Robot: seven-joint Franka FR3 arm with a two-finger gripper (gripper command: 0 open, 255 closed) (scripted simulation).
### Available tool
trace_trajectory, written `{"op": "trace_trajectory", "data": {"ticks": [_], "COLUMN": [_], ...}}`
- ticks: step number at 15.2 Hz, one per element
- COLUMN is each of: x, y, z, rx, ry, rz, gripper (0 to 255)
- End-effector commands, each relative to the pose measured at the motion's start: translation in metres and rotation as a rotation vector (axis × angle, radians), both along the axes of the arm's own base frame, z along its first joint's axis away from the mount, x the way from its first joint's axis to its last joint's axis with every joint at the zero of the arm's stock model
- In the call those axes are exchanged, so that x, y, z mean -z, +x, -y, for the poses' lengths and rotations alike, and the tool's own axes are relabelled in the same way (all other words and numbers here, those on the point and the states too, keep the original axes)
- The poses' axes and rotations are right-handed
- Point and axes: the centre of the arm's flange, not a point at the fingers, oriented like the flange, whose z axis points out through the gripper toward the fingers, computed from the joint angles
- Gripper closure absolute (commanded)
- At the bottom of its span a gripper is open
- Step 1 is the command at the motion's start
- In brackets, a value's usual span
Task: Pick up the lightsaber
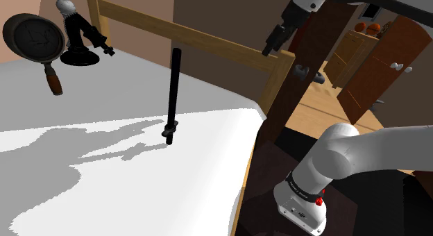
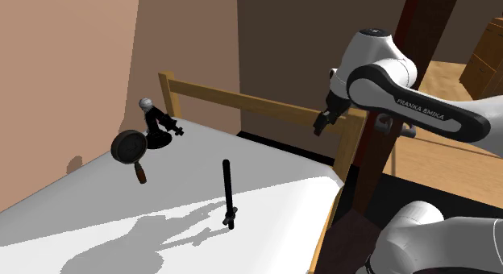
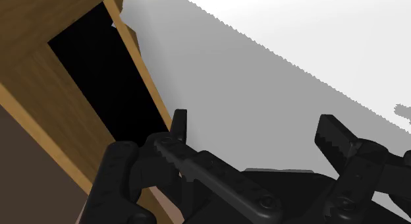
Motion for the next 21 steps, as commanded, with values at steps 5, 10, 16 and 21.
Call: {"op": "trace_trajectory", "data": {"ticks": [5,10,16,21], "x": [-0.005,-0.012,-0.021,-0.030], "y": [0.004,0.009,0.018,0.027], "z": [-0.052,-0.116,-0.194,-0.258], "rx": [0.017,0.038,0.064,0.085], "ry": [0.010,0.022,0.037,0.049], "rz": [-0.011,-0.025,-0.042,-0.056], "gripper": [0,0,0,0]}}
